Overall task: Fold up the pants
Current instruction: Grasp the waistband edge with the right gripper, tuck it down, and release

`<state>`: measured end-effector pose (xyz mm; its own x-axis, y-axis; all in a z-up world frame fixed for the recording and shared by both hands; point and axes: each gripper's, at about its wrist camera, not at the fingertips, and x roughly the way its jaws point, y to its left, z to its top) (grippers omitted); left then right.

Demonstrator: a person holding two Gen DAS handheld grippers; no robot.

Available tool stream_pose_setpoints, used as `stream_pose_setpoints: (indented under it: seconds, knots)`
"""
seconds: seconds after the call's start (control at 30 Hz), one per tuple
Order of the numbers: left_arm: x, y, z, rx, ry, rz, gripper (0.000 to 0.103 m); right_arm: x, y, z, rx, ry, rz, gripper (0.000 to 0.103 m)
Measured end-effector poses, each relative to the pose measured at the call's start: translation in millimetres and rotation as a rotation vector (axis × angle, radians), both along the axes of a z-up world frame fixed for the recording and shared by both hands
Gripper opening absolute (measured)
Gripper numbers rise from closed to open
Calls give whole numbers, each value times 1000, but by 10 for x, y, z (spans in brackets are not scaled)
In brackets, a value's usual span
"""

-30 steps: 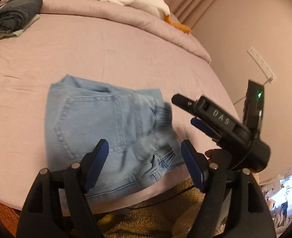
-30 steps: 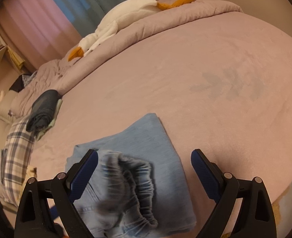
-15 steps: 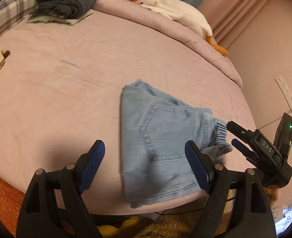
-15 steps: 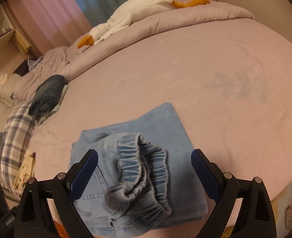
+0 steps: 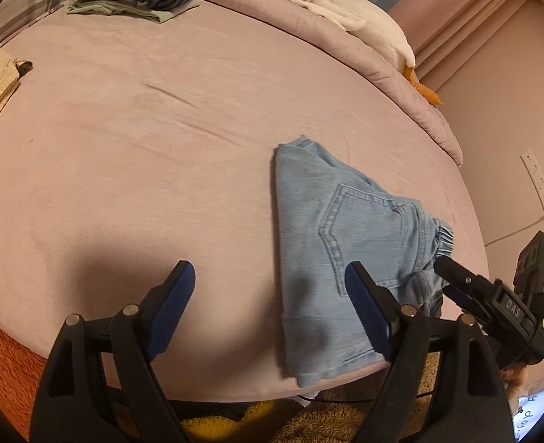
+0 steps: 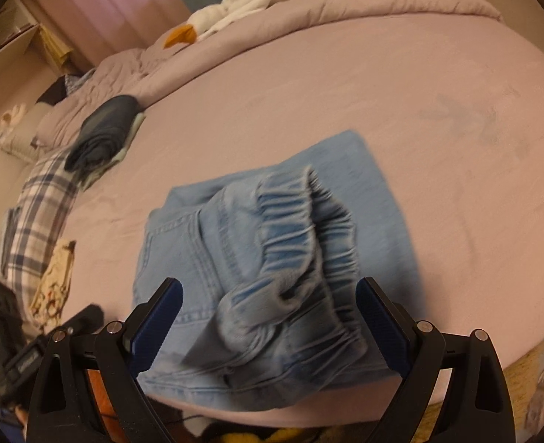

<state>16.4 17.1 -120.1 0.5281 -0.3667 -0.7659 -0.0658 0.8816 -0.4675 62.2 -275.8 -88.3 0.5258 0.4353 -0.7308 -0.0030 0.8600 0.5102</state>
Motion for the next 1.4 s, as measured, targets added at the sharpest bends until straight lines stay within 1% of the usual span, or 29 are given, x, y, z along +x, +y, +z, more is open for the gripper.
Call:
stream_pose_setpoints:
  seconds: [0.03, 0.1, 0.17, 0.2, 0.23, 0.27, 0.3, 0.33, 0.4, 0.43, 0.57, 0.63, 0.67, 0.77, 0.8, 0.83, 0.9, 0.97, 1.0, 1.03, 1.07, 1.13, 1.2, 1.27, 1.33, 1.4]
  knots:
    - [5, 22, -18, -6, 6, 2, 83, 14, 22, -27, -29, 8, -8, 94]
    - [7, 62, -51, -18, 16, 7, 83, 81, 45, -98, -51, 33, -13, 94]
    - [8, 99, -76, -28, 22, 9, 83, 146, 55, -203, -20, 61, -17, 94]
    - [8, 115, -82, -30, 25, 11, 83, 168, 62, -245, 5, 66, -17, 94]
    - [6, 130, -88, -31, 26, 12, 83, 178, 71, -264, 6, 55, -30, 92]
    - [3, 144, -94, -33, 27, 13, 83, 174, 89, -253, -19, 35, -44, 87]
    - [2, 160, -100, -37, 28, 14, 83, 170, 109, -222, -53, 15, -56, 71]
    - [2, 176, -105, -41, 28, 16, 83, 171, 123, -194, -50, 0, -48, 58]
    - [10, 190, -114, -45, 31, 18, 83, 163, 128, -116, -42, -18, -41, 52]
    - [14, 193, -116, -45, 32, 19, 83, 152, 111, -47, -40, -42, -52, 45]
    - [28, 165, -129, -54, 33, 4, 83, 142, -20, 208, -7, -148, -75, 41]
    - [35, 135, -149, -54, 36, -6, 83, 173, -75, 282, -35, -183, -92, 41]
    - [35, 130, -167, -54, 39, -11, 83, 209, -87, 269, -55, -174, -89, 41]
    - [53, 103, -232, -49, 60, -16, 83, 307, -125, 3, -56, -81, -75, 41]
    - [58, 93, -247, -46, 62, -18, 83, 325, -110, -107, -77, -58, -77, 44]
    - [64, 88, -255, -41, 64, -20, 83, 339, -117, -208, -91, -39, -86, 50]
    - [79, 69, -262, -25, 64, -25, 83, 314, -156, -266, -71, -46, -98, 56]
    - [85, 59, -267, -12, 63, -28, 83, 301, -191, -228, -59, -30, -99, 57]
    - [85, 57, -265, -8, 62, -27, 83, 298, -182, -207, -65, -14, -106, 61]
    - [85, 59, -268, -6, 62, -27, 83, 280, -201, -171, -76, 6, -122, 68]
    - [85, 59, -263, -4, 61, -27, 83, 247, -227, -138, -89, 13, -144, 70]
    - [89, 62, -263, -4, 59, -28, 83, 162, -234, -18, -115, -25, -169, 71]
    - [92, 67, -262, -2, 61, -26, 83, 75, -285, 95, -119, -54, -179, 71]
    - [90, 57, -255, 2, 60, -25, 83, 30, -358, 146, -86, -75, -185, 71]
    - [80, 46, -241, 8, 55, -26, 83, 6, -401, 187, -27, -84, -178, 71]
    - [68, 32, -229, 7, 49, -32, 83, -44, -438, 161, 30, -86, -161, 71]
